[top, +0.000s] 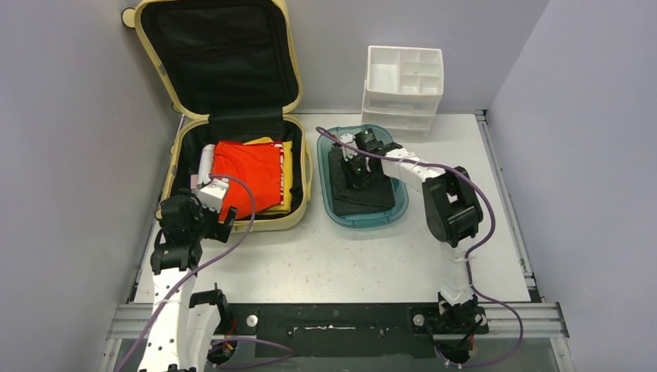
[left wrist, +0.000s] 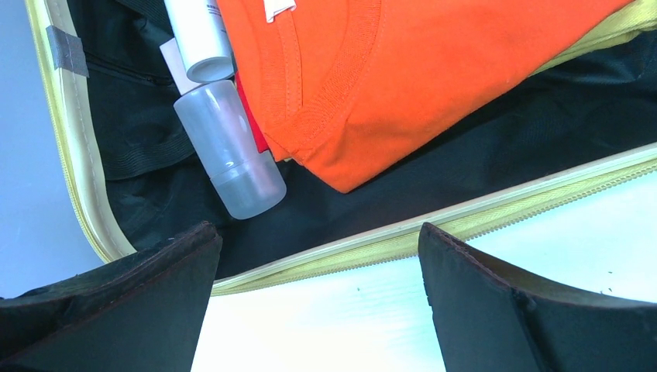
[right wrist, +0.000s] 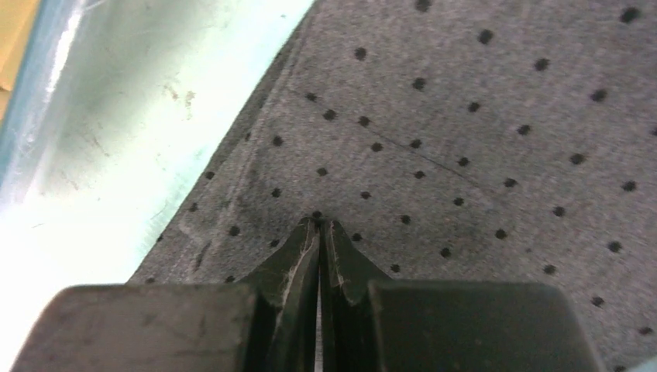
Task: Open, take out, and arrange the luggage
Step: Place the clothes in the bin.
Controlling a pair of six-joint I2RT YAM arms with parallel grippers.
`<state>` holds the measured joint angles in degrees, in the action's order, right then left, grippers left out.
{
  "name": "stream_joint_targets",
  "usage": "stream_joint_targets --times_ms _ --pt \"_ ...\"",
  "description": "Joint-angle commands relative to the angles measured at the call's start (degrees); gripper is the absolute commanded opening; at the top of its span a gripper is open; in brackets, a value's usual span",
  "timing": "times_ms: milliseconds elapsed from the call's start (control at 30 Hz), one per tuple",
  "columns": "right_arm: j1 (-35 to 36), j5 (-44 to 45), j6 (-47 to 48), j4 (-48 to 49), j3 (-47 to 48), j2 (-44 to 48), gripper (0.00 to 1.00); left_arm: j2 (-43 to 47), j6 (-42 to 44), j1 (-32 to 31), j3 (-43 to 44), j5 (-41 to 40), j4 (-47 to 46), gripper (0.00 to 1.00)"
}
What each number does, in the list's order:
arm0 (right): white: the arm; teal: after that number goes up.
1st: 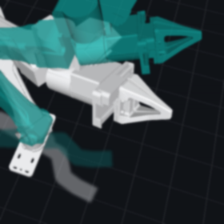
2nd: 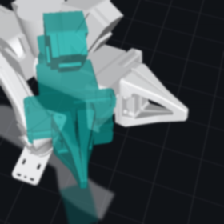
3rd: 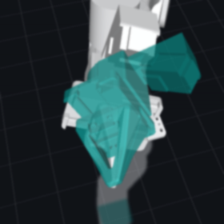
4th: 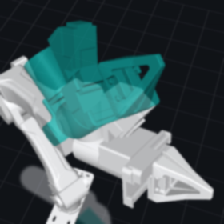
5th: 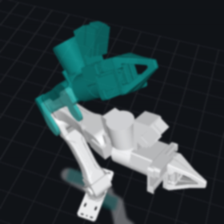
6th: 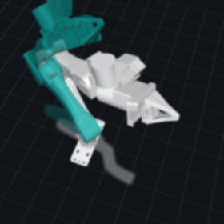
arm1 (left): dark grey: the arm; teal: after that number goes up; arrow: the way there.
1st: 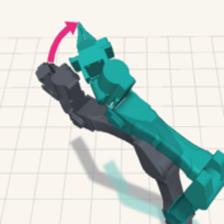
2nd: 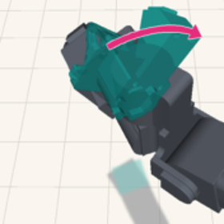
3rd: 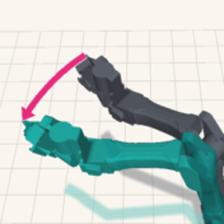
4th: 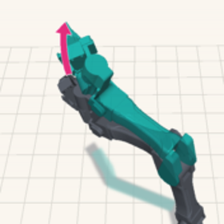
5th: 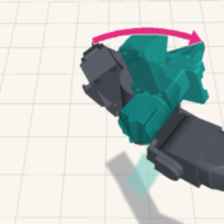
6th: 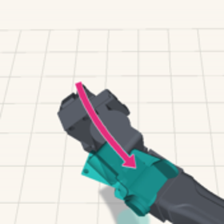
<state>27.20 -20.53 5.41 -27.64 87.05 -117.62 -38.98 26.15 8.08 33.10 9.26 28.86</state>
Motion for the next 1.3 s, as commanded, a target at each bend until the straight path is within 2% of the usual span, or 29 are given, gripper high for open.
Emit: stream_joint_targets --times_ms 0,133,467,800,933,1100,1267 --pt "1.73 -4.43 1.01 -0.44 1.57 -0.07 0.0 0.76 0.23 0.63 -0.16 1.03 -1.46 0.97" --pt "2.63 -4.38 1.87 -2.72 3.82 -0.91 0.0 0.92 0.29 0.69 -0.23 0.98 -1.48 0.97" --pt "2.57 -4.56 4.63 -3.59 3.02 7.99 0.0 0.26 0.32 0.71 -0.17 1.08 -1.64 0.97" --pt "2.91 -4.88 6.81 -8.59 5.25 -0.86 0.0 0.53 0.69 1.15 -0.06 1.21 -1.33 0.97" --pt "2.9 -4.0 7.23 -8.79 5.41 -0.78 0.0 -0.1 1.35 0.99 0.85 1.72 -2.32 0.97" --pt "2.73 -0.79 8.91 -9.94 7.06 4.48 0.03 -3.47 2.85 0.76 5.9 3.0 -1.63 0.97" --pt "2.68 6.01 10.12 -8.36 8.62 16.48 0.13 -8.06 4.26 0.46 15.02 3.72 1.49 0.97"
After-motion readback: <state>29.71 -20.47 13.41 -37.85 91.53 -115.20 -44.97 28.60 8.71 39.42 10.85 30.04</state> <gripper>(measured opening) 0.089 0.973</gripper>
